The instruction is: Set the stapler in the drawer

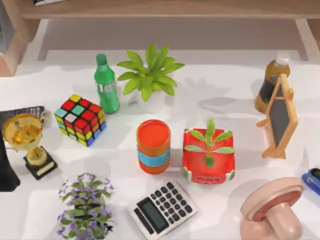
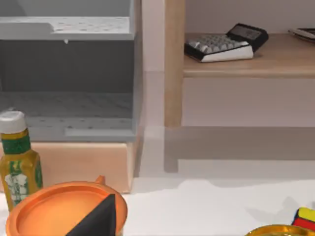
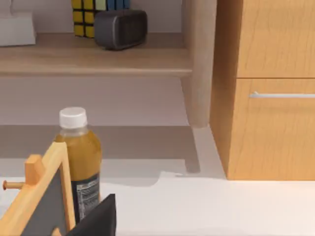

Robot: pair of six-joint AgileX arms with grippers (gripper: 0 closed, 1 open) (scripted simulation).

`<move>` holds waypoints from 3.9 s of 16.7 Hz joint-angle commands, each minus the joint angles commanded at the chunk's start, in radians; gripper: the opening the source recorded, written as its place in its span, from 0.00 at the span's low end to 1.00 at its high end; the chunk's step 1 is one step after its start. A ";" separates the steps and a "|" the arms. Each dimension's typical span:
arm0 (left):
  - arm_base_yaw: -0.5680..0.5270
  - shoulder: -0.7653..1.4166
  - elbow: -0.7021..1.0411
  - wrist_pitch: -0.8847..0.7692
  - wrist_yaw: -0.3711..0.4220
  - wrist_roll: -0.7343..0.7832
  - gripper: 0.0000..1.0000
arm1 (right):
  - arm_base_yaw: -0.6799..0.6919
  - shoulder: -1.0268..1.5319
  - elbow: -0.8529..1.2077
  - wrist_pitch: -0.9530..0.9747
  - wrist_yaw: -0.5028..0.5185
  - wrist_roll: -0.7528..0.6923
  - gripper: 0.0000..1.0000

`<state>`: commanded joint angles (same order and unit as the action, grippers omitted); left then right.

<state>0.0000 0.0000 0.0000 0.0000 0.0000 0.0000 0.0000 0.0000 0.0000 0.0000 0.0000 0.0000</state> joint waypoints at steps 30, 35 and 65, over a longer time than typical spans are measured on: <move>0.000 0.000 0.000 0.000 0.000 0.000 1.00 | -0.456 2.239 1.074 1.181 -0.399 -1.533 1.00; 0.000 0.000 0.000 0.000 0.000 0.000 1.00 | -0.459 2.301 1.099 1.208 -0.423 -1.558 1.00; 0.000 0.000 0.000 0.000 0.000 0.000 1.00 | -0.436 2.353 1.214 1.144 -0.398 -1.558 0.00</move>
<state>0.0000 0.0000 0.0000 0.0000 0.0000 0.0000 -0.4356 2.3534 1.2141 1.1443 -0.3984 -1.5584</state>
